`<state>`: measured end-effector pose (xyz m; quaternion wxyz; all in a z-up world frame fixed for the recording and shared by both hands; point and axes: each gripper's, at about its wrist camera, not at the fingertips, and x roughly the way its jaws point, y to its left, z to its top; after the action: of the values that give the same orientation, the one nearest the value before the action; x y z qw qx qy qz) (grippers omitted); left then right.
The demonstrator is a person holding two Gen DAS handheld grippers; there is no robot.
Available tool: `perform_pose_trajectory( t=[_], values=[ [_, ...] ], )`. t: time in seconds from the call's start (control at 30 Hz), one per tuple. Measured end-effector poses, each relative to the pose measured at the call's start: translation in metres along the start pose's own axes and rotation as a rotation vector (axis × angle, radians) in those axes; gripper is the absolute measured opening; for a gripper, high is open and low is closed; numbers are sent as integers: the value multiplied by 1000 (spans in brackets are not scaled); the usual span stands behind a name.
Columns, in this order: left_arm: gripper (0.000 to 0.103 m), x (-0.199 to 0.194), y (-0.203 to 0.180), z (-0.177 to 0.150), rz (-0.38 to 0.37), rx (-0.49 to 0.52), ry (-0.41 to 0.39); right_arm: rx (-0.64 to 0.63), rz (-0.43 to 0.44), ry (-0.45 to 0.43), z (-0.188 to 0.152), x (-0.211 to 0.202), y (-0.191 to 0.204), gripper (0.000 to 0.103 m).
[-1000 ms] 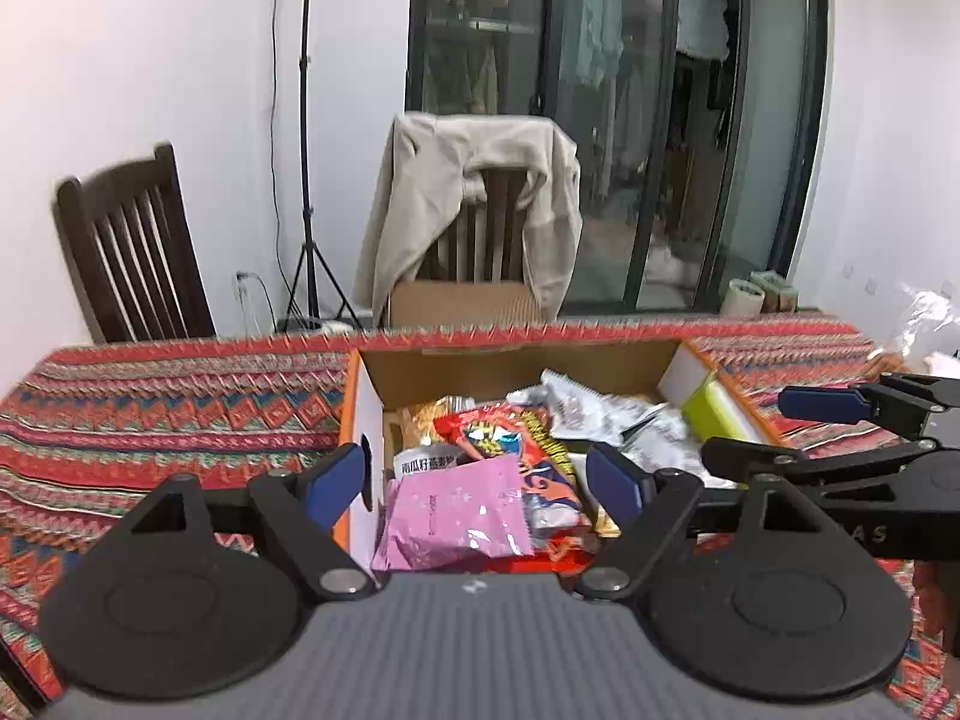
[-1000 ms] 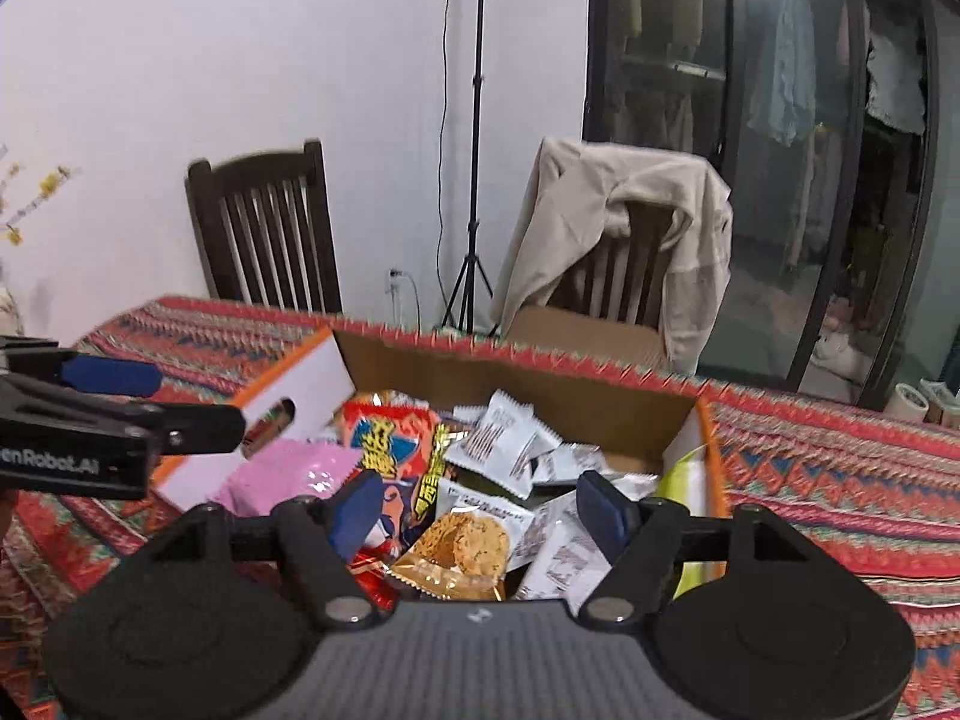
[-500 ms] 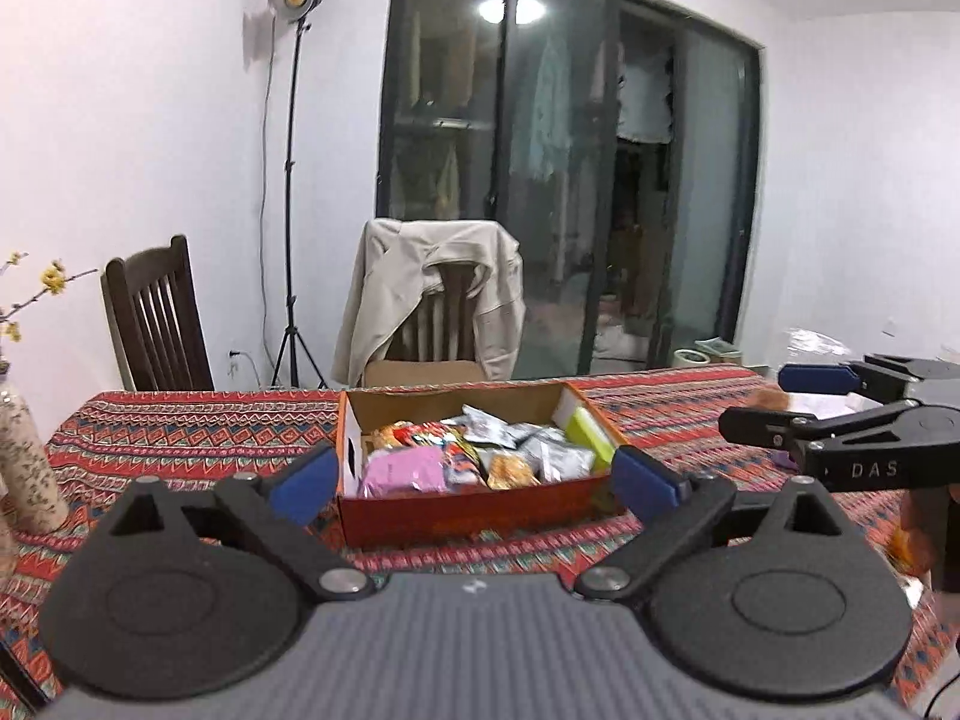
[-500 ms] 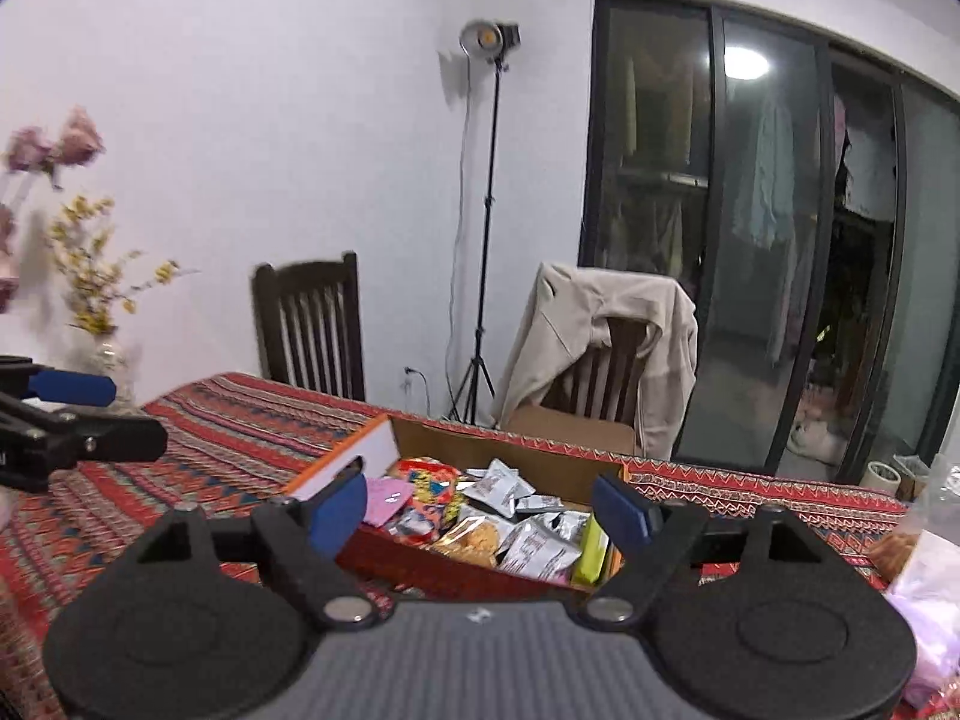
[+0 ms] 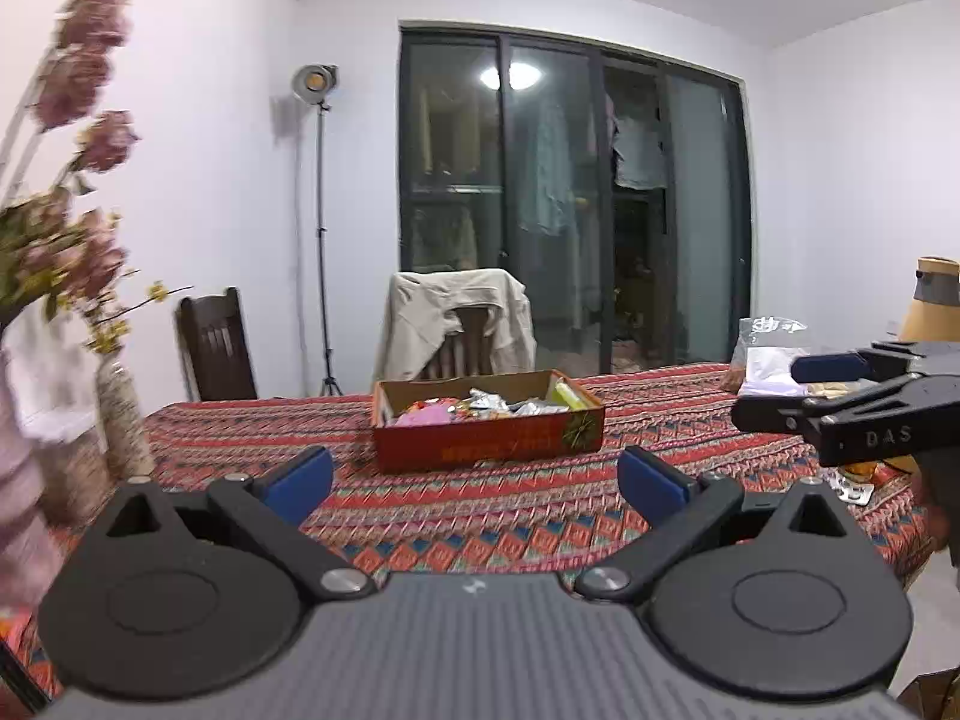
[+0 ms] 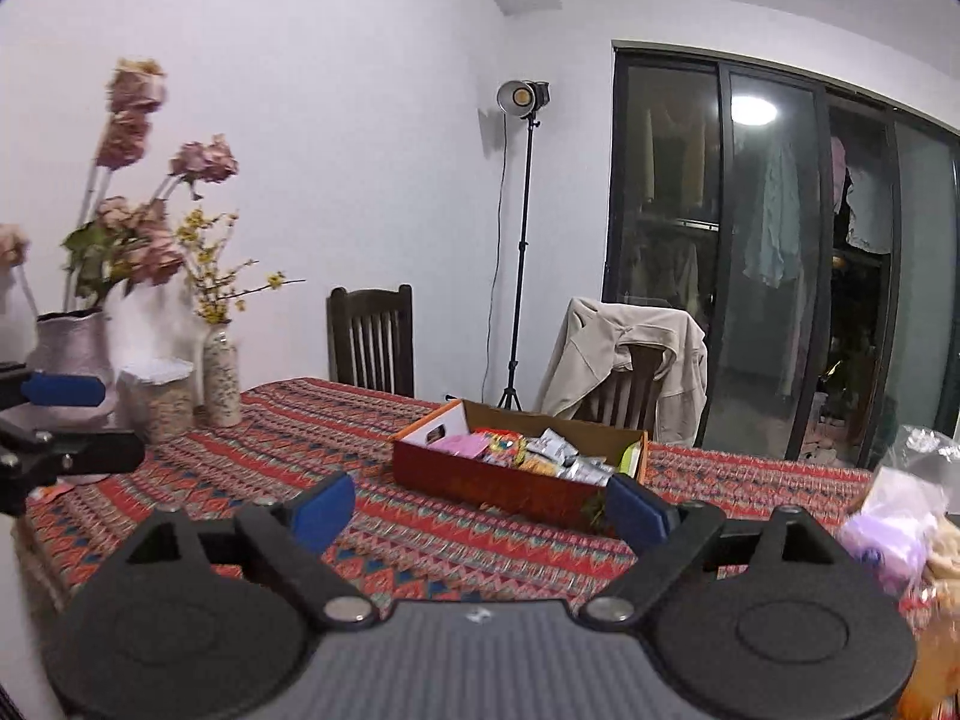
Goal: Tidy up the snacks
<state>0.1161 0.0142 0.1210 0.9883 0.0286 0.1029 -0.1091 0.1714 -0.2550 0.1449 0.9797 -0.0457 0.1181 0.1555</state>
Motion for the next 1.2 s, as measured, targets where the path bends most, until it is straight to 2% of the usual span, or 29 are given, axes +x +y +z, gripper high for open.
perform_pose_trajectory(
  t=[0.1, 0.33, 0.4, 0.5, 0.6, 0.7, 0.8, 1.2],
  values=[
    [103, -28, -2, -25, 57, -36, -9, 4, 1, -9, -24, -25, 17, 94],
    [103, -72, -14, -76, 169, -48, -21, 44, -22, -30, -85, -69, 48, 95],
    [103, -75, -21, -94, 186, -32, -10, 66, -23, -28, -105, -79, 57, 95],
    [103, -64, -33, -113, 189, 27, 26, 90, -77, -2, -144, -86, 72, 95],
    [103, -60, -29, -121, 192, 8, 48, 123, -93, 39, -168, -84, 78, 95],
    [103, -63, -24, -122, 207, -19, 43, 128, -75, 51, -173, -80, 82, 95],
    [103, -64, -19, -119, 194, -51, 45, 103, -79, 24, -168, -80, 85, 96],
    [103, -68, -18, -115, 186, -48, 34, 96, -82, 4, -159, -82, 84, 98]
  ],
)
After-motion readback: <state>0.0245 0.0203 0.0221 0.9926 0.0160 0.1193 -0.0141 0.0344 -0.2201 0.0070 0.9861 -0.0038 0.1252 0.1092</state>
